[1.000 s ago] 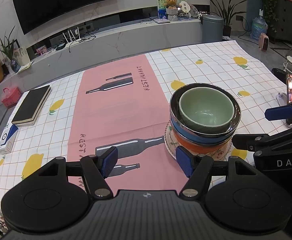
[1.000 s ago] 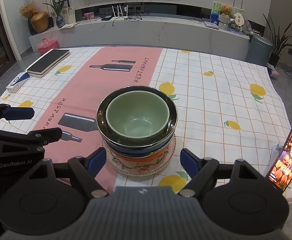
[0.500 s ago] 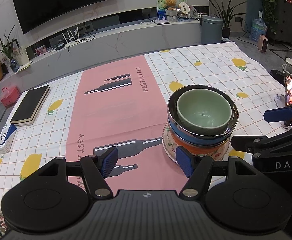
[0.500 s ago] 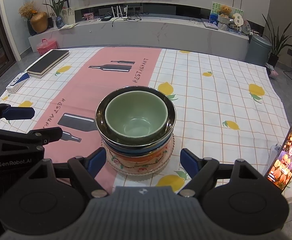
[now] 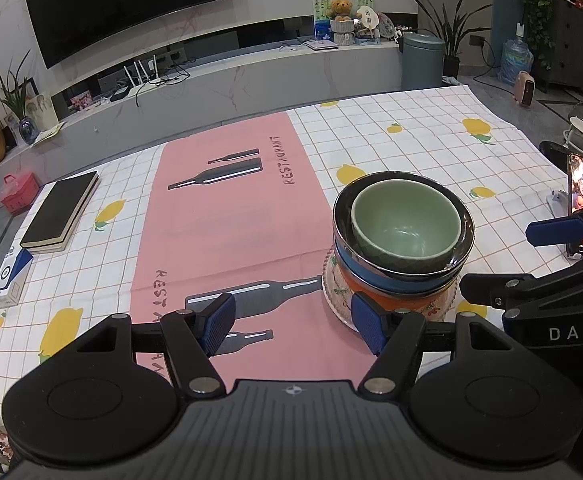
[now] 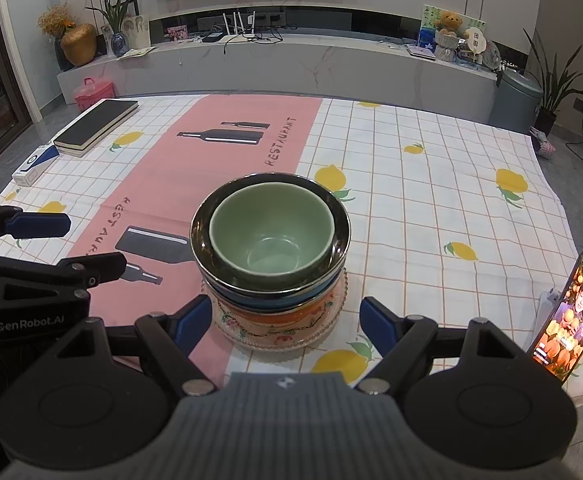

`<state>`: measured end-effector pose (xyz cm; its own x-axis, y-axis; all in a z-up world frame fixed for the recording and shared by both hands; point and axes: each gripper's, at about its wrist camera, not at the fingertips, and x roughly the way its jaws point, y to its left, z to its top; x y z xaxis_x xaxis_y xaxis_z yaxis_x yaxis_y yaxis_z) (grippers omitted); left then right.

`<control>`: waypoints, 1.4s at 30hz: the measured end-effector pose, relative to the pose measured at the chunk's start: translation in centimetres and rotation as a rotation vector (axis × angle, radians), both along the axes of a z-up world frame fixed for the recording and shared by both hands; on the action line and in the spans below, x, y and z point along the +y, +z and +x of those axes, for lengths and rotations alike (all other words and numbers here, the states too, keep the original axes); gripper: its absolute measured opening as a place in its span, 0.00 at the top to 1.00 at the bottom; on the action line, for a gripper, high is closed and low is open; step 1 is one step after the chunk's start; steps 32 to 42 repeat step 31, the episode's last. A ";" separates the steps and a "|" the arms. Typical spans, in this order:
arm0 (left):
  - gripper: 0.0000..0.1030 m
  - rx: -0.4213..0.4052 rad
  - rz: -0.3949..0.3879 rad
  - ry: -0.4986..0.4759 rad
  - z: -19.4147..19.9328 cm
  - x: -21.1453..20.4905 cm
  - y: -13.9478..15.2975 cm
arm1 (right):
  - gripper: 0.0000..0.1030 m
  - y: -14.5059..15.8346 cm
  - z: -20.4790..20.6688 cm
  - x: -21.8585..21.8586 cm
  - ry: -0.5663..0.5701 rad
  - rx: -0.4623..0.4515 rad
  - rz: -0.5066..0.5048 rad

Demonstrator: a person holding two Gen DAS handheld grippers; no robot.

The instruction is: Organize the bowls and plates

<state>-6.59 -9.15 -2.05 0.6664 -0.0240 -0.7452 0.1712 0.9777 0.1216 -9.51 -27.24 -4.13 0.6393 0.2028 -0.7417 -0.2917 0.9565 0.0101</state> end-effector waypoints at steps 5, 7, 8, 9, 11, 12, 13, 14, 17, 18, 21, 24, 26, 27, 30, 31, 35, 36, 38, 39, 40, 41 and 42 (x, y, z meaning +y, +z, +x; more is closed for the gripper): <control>0.24 -0.001 0.000 -0.002 0.1 -0.2 0.2 | 0.22 0.0 0.0 0.0 -0.001 0.000 0.000; 0.24 -0.001 0.001 -0.001 0.1 -0.2 0.2 | 0.22 0.0 0.0 0.0 0.000 0.001 -0.001; 0.24 -0.001 0.001 -0.002 0.1 -0.3 0.2 | 0.22 0.0 0.0 0.0 0.000 0.000 0.000; 0.24 -0.001 0.001 -0.002 0.0 -0.2 0.2 | 0.22 0.0 0.0 0.0 0.000 0.000 0.000; 0.24 -0.006 0.002 -0.006 0.0 -0.3 0.3 | 0.22 0.0 0.0 0.0 0.000 0.000 0.000; 0.24 -0.009 0.003 -0.008 0.0 -0.4 0.3 | 0.22 0.0 0.0 0.0 0.000 0.000 0.000; 0.24 -0.011 0.005 -0.009 0.0 -0.5 0.3 | 0.22 0.0 0.0 0.0 0.000 0.000 0.000; 0.24 -0.012 0.005 -0.011 0.0 -0.5 0.3 | 0.22 0.0 0.0 0.0 0.000 0.001 0.000; 0.24 -0.017 0.005 -0.011 0.0 -0.5 0.2 | 0.22 0.0 0.0 0.0 0.000 0.000 -0.001; 0.24 -0.019 0.005 -0.010 0.0 -0.5 0.2 | 0.22 0.0 0.0 0.0 0.000 0.000 0.000; 0.24 -0.022 0.000 -0.004 0.0 -0.4 0.2 | 0.22 0.0 0.0 0.0 -0.001 0.000 -0.001; 0.24 -0.026 -0.004 0.000 0.0 -0.4 0.2 | 0.22 0.0 0.0 0.0 -0.001 0.000 0.000; 0.24 -0.027 -0.011 0.001 0.0 -0.3 0.2 | 0.22 0.0 0.0 0.0 -0.001 0.001 -0.001; 0.24 -0.027 -0.016 0.000 0.0 -0.3 0.3 | 0.22 0.0 0.0 0.0 -0.001 0.001 -0.001; 0.24 -0.029 -0.034 0.005 0.1 -0.2 0.4 | 0.22 -0.1 0.0 0.0 -0.002 0.001 -0.002; 0.24 -0.028 -0.037 0.006 0.2 -0.1 0.4 | 0.22 -0.1 0.0 -0.1 -0.003 0.001 -0.002; 0.24 -0.028 -0.037 0.006 0.2 -0.1 0.4 | 0.22 -0.1 0.0 -0.1 -0.003 0.001 -0.002; 0.24 -0.028 -0.037 0.006 0.2 -0.1 0.4 | 0.22 -0.1 0.0 -0.1 -0.003 0.001 -0.002; 0.24 -0.028 -0.037 0.006 0.2 -0.1 0.4 | 0.22 -0.1 0.0 -0.1 -0.003 0.001 -0.002; 0.24 -0.028 -0.037 0.006 0.2 -0.1 0.4 | 0.22 -0.1 0.0 -0.1 -0.003 0.001 -0.002; 0.24 -0.028 -0.037 0.006 0.2 -0.1 0.4 | 0.22 -0.1 0.0 -0.1 -0.003 0.001 -0.002; 0.24 -0.028 -0.037 0.006 0.2 -0.1 0.4 | 0.22 -0.1 0.0 -0.1 -0.003 0.001 -0.002; 0.24 -0.028 -0.037 0.006 0.2 -0.1 0.4 | 0.22 -0.1 0.0 -0.1 -0.003 0.001 -0.002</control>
